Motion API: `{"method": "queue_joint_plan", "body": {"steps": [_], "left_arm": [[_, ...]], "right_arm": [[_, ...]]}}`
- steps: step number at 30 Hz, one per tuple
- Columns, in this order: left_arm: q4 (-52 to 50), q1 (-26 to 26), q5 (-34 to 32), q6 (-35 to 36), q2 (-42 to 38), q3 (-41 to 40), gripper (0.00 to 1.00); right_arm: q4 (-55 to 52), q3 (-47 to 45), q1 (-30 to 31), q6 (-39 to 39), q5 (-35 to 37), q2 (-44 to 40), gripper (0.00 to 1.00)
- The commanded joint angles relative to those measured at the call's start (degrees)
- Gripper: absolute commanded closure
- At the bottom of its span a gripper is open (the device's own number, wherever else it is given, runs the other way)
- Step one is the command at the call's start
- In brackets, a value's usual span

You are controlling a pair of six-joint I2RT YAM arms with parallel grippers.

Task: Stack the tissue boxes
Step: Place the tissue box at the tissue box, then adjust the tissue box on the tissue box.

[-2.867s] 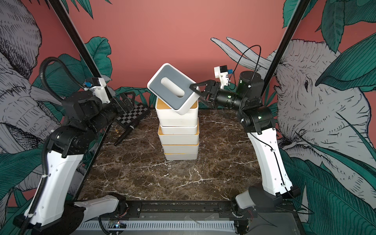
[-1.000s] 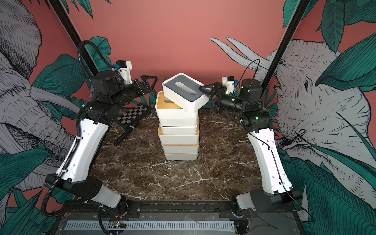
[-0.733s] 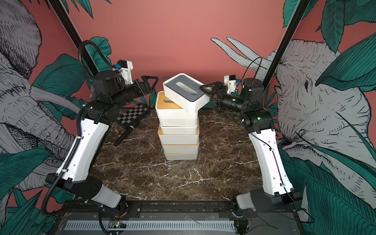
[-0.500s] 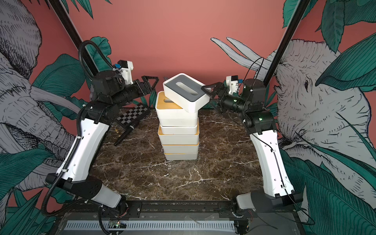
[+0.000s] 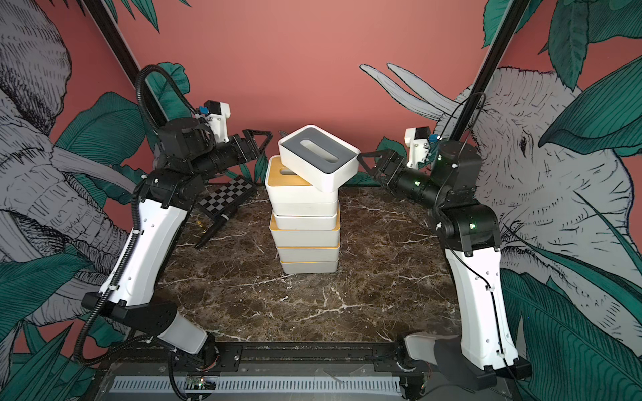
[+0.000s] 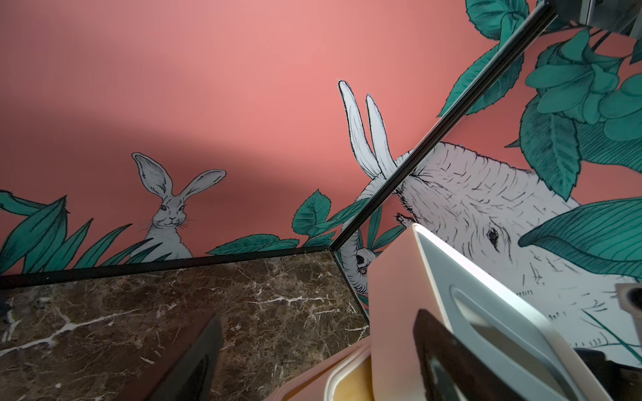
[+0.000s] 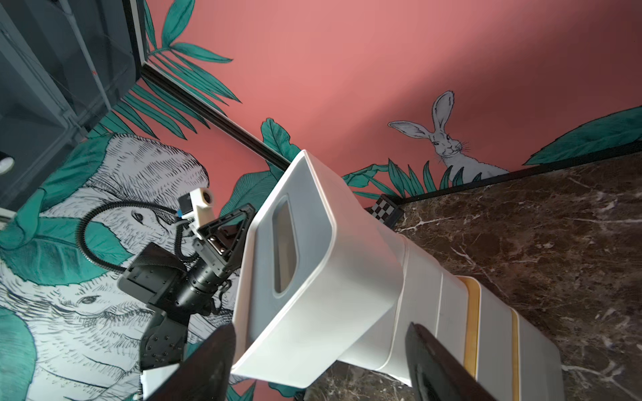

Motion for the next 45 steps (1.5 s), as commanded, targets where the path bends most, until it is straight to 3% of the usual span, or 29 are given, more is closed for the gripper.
{"method": "queue_joint_plan", "body": {"steps": [1,3,7,11,16,31,45], "left_arm": [[-3.6,0.3,2.9,2.0,0.1,2.4,0.23],[-4.2,0.4,3.8,2.6,0.4,2.4,0.31],[-5.2,0.4,6.5,3.6,1.1,3.7,0.45],[-5.8,0.3,8.9,4.0,2.8,5.6,0.64],[-5.1,0.3,10.5,3.3,3.8,6.5,0.75],[-1.7,0.2,16.6,-0.1,6.3,8.5,0.79],[-1.7,0.0,16.6,0.1,1.5,5.3,0.79]], "right_arm": [[0.1,-2.0,-0.1,-2.6,3.0,-2.7,0.48],[0.4,-3.0,0.1,-2.7,2.7,-3.1,0.61],[0.4,-2.8,1.7,-3.5,2.0,-1.5,0.73],[0.2,-0.7,3.7,-4.1,2.8,0.9,0.80],[0.0,0.9,4.6,-4.3,3.8,2.9,0.85],[-0.4,6.1,6.6,-4.1,4.1,7.5,0.85],[0.4,8.3,7.5,-3.7,3.9,10.2,0.84]]}}
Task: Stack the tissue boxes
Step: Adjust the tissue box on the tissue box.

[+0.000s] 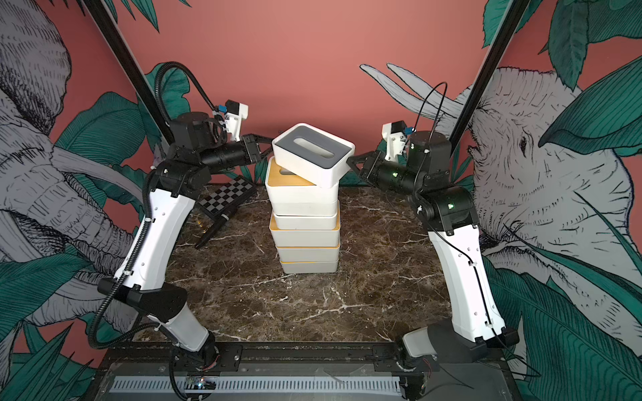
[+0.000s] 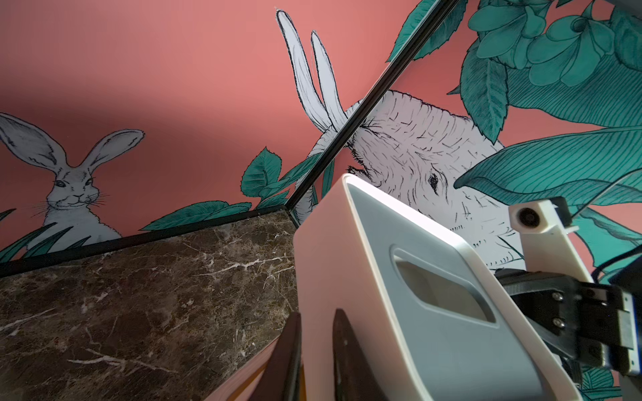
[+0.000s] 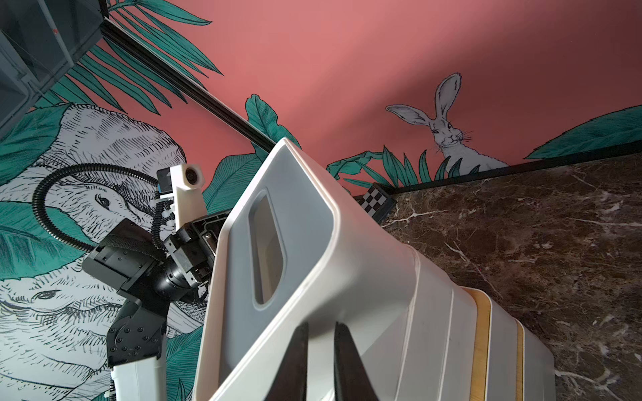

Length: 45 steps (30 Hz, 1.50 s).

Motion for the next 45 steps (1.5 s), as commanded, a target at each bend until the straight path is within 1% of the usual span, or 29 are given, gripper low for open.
{"method": "queue_joint_plan", "body": {"steps": [1,31,45], "left_arm": [[1.7,-0.1,1.2,-0.3,-4.3,-1.2,0.79],[5.9,-0.6,1.8,-3.0,-12.6,-10.9,0.79],[6.2,-2.1,1.8,-3.4,-14.1,-11.3,0.79]], "right_arm": [[2.4,1.3,0.8,-0.2,0.0,0.5,0.84],[4.5,4.9,2.8,1.3,-1.0,4.4,0.81],[5.4,3.1,3.1,1.7,-0.8,3.2,0.80]]}}
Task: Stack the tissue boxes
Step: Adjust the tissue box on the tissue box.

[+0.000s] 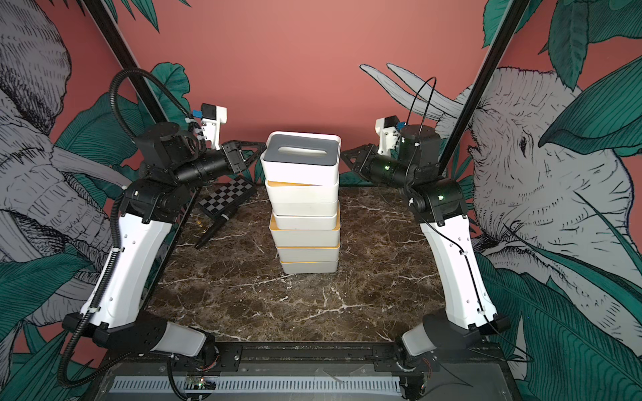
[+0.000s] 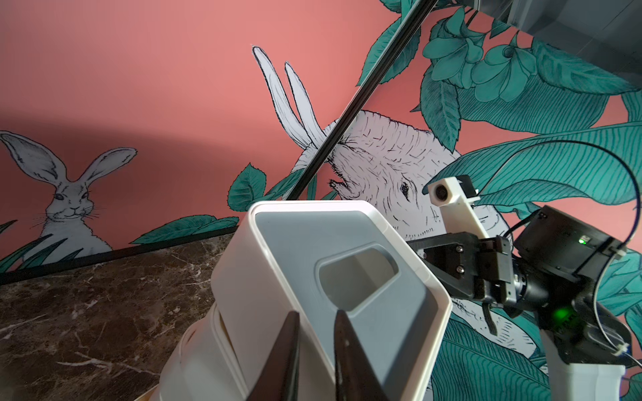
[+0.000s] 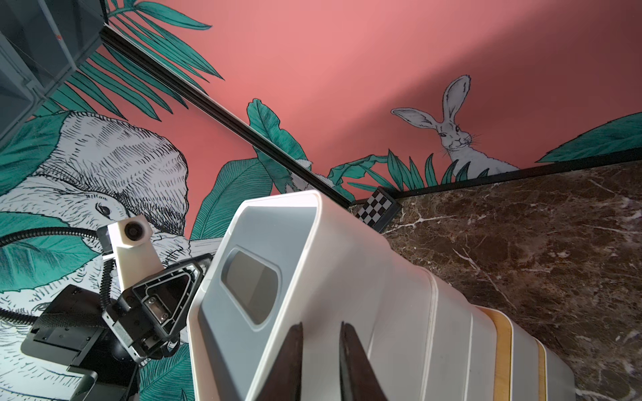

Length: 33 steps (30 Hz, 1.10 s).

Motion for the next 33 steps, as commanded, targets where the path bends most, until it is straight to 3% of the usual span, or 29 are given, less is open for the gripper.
{"method": "queue_joint_plan", "body": {"steps": [1,23,33], "left_arm": [[1.3,-1.6,2.7,-0.2,-1.5,-0.2,0.79],[0.4,-3.0,1.4,-0.1,-3.1,-1.0,0.79],[-3.0,-2.6,-4.3,1.8,-2.4,3.3,0.76]], "right_arm": [[4.0,-0.6,1.1,0.2,-2.4,-0.7,0.79],[2.8,-0.9,0.6,-0.5,0.3,-2.1,0.75],[3.9,-1.8,0.7,0.2,-0.8,-1.7,0.75]]}}
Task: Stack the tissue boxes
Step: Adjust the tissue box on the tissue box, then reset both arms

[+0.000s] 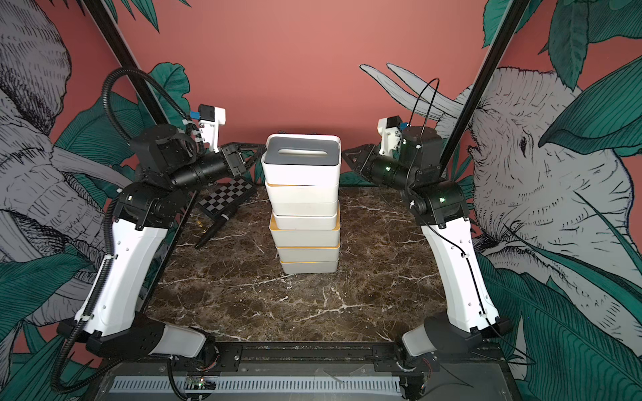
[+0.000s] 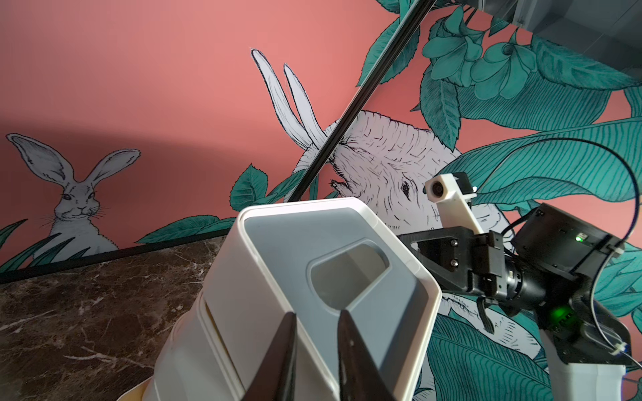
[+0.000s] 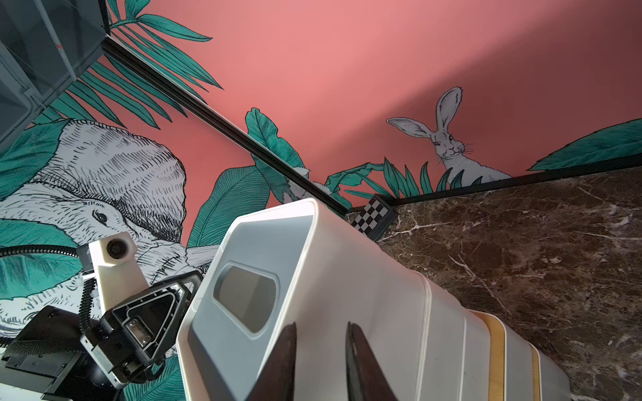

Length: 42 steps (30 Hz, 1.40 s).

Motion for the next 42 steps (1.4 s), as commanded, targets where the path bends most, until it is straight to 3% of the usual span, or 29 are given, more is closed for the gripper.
{"method": "queue_joint_plan", "body": {"steps": [1,15,18,22,26,27,28,37,42], "left_arm": [[-0.1,-0.3,-0.3,0.4,-0.6,2.1,0.76],[-1.1,1.5,1.2,-0.3,0.0,3.7,0.75],[-4.0,2.5,0.1,1.7,-1.5,4.0,0.73],[-11.2,2.8,-5.9,7.4,-5.1,3.6,0.59],[-16.2,2.8,-13.6,12.2,-10.4,-0.3,0.25],[-17.1,2.8,-15.6,13.5,-12.2,-1.9,0.09],[-17.6,2.8,-17.7,14.8,-14.2,-3.9,0.01],[-14.7,2.8,-37.6,18.4,-32.1,-31.4,0.00],[-9.6,2.8,-47.0,16.9,-38.1,-47.4,0.00]], "right_arm": [[3.0,-0.5,0.6,0.0,-2.3,-0.6,0.75],[1.1,-1.6,-2.8,-2.0,2.4,-3.8,0.65],[-1.8,0.8,-4.8,-4.1,3.6,-4.8,0.56],[-7.0,3.4,-6.7,-9.9,5.1,-6.9,0.38],[-11.6,1.2,-7.6,-15.6,7.5,-10.8,0.08],[-12.1,-0.7,-7.6,-16.6,8.2,-12.2,0.01],[-12.4,-2.7,-7.6,-17.4,9.1,-13.8,0.01],[-6.7,-28.7,-7.7,-22.0,17.4,-28.3,0.01],[4.7,-47.2,-7.7,-24.9,29.6,-38.4,0.01]]}}
